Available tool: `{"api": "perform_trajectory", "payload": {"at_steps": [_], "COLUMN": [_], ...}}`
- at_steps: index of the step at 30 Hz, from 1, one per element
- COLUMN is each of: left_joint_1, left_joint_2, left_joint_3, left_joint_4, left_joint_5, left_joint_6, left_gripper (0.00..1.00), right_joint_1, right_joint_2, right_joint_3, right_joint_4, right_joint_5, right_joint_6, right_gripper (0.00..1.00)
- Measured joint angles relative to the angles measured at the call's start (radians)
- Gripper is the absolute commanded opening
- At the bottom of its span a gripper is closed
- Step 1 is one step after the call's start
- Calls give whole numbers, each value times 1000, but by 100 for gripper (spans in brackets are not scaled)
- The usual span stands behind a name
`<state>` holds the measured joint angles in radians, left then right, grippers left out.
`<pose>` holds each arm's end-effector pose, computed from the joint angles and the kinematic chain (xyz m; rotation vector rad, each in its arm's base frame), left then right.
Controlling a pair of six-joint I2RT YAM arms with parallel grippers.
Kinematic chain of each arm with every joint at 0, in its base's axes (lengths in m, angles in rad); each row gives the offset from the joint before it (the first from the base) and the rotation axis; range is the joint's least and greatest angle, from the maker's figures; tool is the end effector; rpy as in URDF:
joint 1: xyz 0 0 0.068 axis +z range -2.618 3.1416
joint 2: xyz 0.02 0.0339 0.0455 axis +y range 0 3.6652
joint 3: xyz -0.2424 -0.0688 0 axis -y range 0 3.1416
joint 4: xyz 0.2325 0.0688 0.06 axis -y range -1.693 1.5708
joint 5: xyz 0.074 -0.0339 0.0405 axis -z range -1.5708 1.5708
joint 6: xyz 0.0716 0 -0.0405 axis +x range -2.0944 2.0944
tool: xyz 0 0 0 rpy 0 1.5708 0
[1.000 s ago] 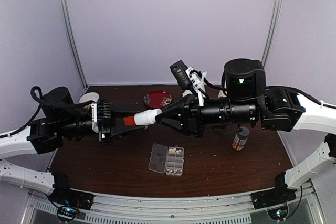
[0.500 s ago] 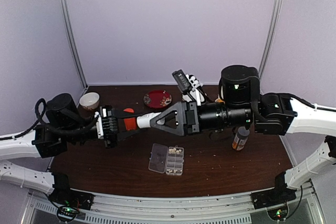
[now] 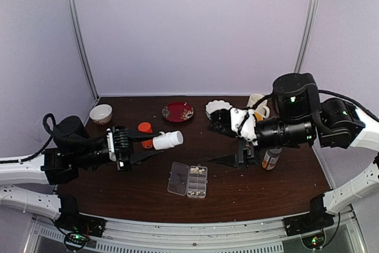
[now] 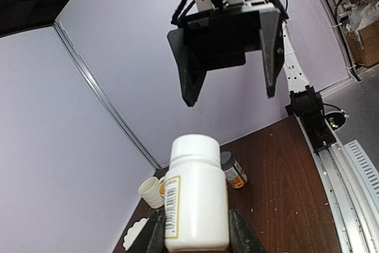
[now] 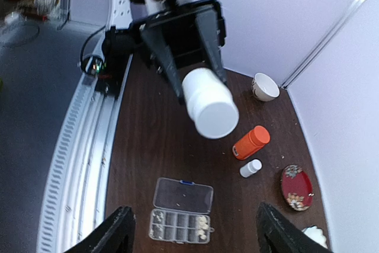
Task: Sort the pills into containers
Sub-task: Screw the lid of the pill bottle onto the pill bottle.
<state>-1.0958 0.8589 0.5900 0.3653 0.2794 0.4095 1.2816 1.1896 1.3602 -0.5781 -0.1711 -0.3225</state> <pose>0.0940 -0.2259 0.3068 1.2004 0.9403 -0.7579 0.0686 0.2733 0.3798 -1.5583 1.3460 0.7801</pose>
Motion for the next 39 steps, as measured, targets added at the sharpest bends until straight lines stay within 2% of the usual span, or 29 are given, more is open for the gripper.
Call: {"api": "perform_trajectory", "payload": {"at_steps": [3,5,8,13,22,24,26,30,32,33,39], "left_joint_1": [0,0,0,0,0,0,0,0,0,0,0], "left_joint_2": [6,15,26,40,50,50,50,50,48,48,44], "left_joint_3": [1,1,1,1,1,1,1,1,1,1,1], "left_joint_4": [6,8,9,12,30,30,29,26,26,24,22], "left_joint_5": [25,43,66,94,120,122,127,137,140,140,144], "left_joint_6": [-43,-69,-95,-127,-154,-156,-158,-158,-158,-158,-156], "left_gripper": [0,0,0,0,0,0,0,0,0,0,0], "right_joint_1": [11,15,20,43,65,65,65,65,65,65,65], "right_joint_2": [-40,-47,-29,30,102,115,119,119,119,119,120], "right_joint_3": [-106,-138,-132,-76,-66,-59,-57,-53,-53,-53,-44], "right_joint_4": [47,76,118,174,198,200,205,219,220,220,209], "right_joint_5": [39,42,40,40,41,41,43,50,50,49,40], "right_joint_6": [-282,-388,-517,-634,-710,-715,-719,-719,-718,-713,-650], "right_gripper": [74,71,70,66,55,48,35,30,19,17,19]}}
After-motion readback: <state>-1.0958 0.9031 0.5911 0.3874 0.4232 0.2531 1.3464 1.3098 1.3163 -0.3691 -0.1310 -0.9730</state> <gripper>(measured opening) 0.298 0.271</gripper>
